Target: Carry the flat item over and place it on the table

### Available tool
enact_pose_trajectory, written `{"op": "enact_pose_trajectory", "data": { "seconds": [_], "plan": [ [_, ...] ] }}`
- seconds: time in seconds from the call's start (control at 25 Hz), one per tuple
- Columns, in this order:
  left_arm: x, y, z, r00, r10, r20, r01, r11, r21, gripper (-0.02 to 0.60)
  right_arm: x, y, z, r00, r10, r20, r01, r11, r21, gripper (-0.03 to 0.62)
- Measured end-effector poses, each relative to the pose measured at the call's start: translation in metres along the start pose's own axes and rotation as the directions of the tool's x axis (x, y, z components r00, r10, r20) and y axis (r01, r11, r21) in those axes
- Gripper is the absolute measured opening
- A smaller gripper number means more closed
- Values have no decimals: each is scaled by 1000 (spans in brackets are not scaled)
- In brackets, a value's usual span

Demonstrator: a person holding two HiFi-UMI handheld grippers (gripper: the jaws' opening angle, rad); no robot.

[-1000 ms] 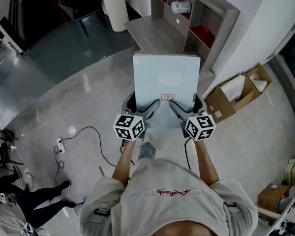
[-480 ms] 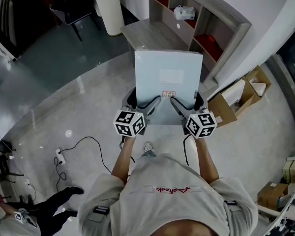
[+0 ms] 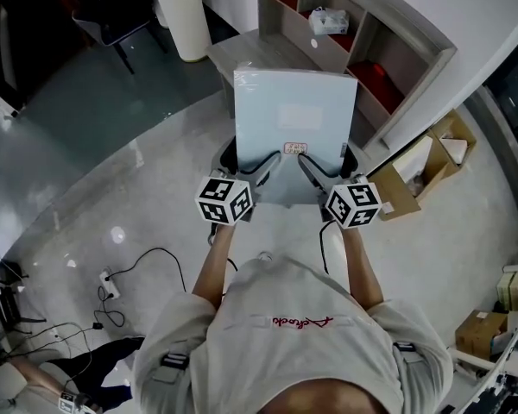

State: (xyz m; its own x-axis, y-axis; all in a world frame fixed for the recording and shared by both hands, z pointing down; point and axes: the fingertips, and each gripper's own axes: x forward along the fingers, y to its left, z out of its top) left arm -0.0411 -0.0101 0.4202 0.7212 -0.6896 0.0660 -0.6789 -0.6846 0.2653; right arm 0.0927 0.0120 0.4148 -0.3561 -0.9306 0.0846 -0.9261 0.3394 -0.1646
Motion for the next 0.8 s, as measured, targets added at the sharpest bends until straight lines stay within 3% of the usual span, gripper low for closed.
{"op": "enact_pose_trajectory", "data": {
  "seconds": [0.32,0.8],
  "plan": [
    [15,28,3,1000,-22,-7,22,1000,0,471,28,-1,-3,1000,-23,4,23,1000,1,517],
    [24,34,1,999,-44,-12,44,999,-8,471,34,-6,-4,999,-48,0,48,999,0,517]
  ]
}}
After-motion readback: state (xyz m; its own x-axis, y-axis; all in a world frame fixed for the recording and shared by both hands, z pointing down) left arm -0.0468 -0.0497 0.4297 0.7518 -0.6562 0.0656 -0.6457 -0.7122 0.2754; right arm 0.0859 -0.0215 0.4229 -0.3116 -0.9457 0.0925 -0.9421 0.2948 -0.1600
